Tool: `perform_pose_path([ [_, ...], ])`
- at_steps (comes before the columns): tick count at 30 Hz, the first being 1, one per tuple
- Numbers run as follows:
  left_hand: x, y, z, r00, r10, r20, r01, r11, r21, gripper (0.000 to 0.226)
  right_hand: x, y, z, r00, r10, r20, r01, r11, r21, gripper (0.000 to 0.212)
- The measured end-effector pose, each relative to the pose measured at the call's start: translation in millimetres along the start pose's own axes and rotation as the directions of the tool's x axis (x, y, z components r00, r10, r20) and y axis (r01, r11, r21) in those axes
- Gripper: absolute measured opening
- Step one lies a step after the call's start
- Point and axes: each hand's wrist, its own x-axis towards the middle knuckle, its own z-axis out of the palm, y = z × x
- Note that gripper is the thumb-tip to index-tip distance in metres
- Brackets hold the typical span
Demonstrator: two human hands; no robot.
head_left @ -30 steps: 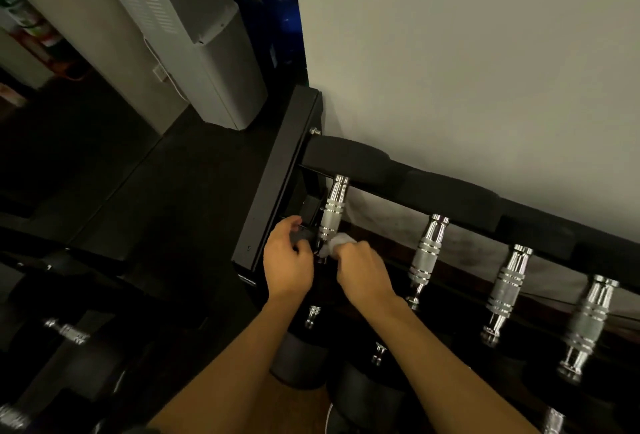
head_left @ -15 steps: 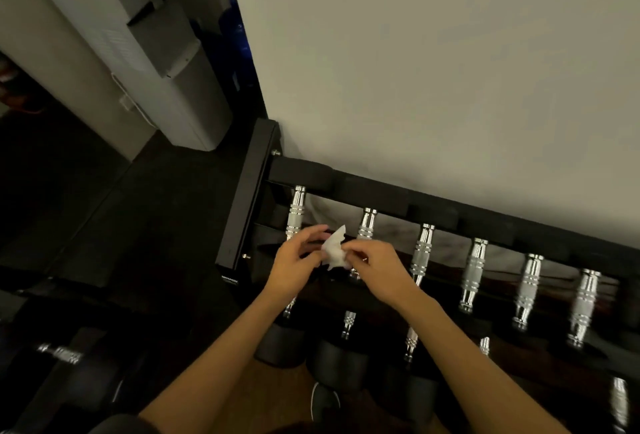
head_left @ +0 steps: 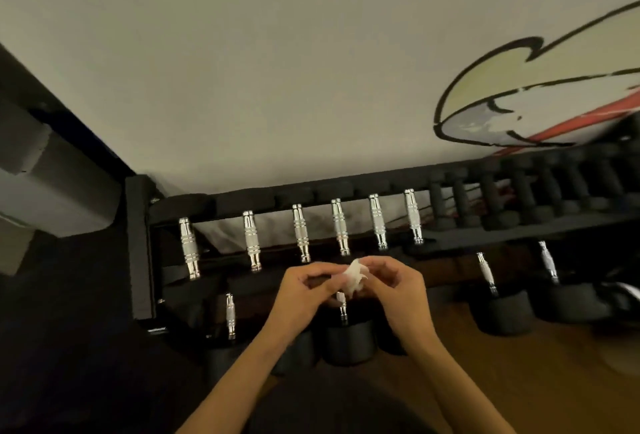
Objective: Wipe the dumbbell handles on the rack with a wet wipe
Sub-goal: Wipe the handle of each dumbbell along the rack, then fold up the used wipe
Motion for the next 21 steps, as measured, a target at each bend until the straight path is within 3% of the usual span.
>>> perform_pose_path([
  [6, -17, 5, 136, 0.98, -0.026, 0.195, -0.013, 0.98, 0.196, 0.017, -87, 18, -131, 0.971, -0.214, -0.109, 0.204, 0.974, -0.101, 0.018],
  [10, -44, -4, 238, 0.965, -0.029, 0.26, -0.052, 0.953, 0.298, 0.02, -143, 30, -226, 0.933, -0.282, -0.221, 0.243, 0.952, -0.188, 0.024],
  [14, -78, -19, 334, 0.936, -0.091, 0.341, -0.025, 0.947, 0.321, 0.013, -184, 52, -308, 0.891, -0.274, -0.362, 0.168, 0.94, -0.298, 0.026],
  [21, -129, -35, 480, 0.84, -0.183, 0.51, 0.019, 0.951, 0.309, 0.015, -257, 90, -428, 0.8, -0.144, -0.583, -0.015, 0.966, -0.259, 0.017],
])
